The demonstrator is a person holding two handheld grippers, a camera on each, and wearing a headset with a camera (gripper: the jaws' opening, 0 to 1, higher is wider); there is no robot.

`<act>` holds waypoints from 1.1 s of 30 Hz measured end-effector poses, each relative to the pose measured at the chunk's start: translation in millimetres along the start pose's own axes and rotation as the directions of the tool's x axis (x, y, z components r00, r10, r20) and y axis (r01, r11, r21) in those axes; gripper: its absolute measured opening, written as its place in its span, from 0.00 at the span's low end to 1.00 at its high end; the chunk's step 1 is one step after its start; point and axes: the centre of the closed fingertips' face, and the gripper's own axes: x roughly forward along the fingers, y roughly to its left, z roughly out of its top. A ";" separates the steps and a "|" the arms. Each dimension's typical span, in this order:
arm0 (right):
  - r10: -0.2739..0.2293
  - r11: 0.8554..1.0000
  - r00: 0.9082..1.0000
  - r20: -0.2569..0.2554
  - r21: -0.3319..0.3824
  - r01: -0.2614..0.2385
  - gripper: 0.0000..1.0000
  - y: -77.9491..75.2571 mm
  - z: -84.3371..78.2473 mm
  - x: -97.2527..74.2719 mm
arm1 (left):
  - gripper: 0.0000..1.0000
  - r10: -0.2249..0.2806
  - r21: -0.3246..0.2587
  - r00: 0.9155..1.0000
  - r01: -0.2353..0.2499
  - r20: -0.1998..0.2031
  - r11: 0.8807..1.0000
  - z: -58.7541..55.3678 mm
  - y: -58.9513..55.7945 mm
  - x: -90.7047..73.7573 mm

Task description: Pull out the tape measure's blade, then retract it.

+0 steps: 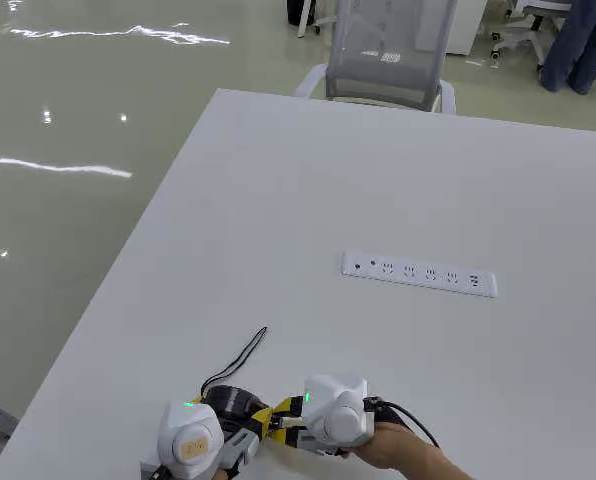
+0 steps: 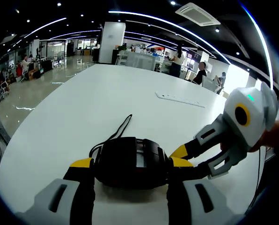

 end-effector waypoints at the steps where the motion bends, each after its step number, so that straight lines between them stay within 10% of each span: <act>1: -0.001 1.000 1.000 0.000 0.001 0.001 0.13 0.0 0.4 -0.2 | 0.59 0.001 0.001 1.000 -0.001 0.000 1.000 -0.1 0.1 0.2; 33: -0.017 1.000 1.000 0.018 0.002 0.017 0.16 2.1 -11.1 3.0 | 0.60 0.051 0.082 0.999 -0.050 -0.007 0.995 -2.7 -3.7 1.6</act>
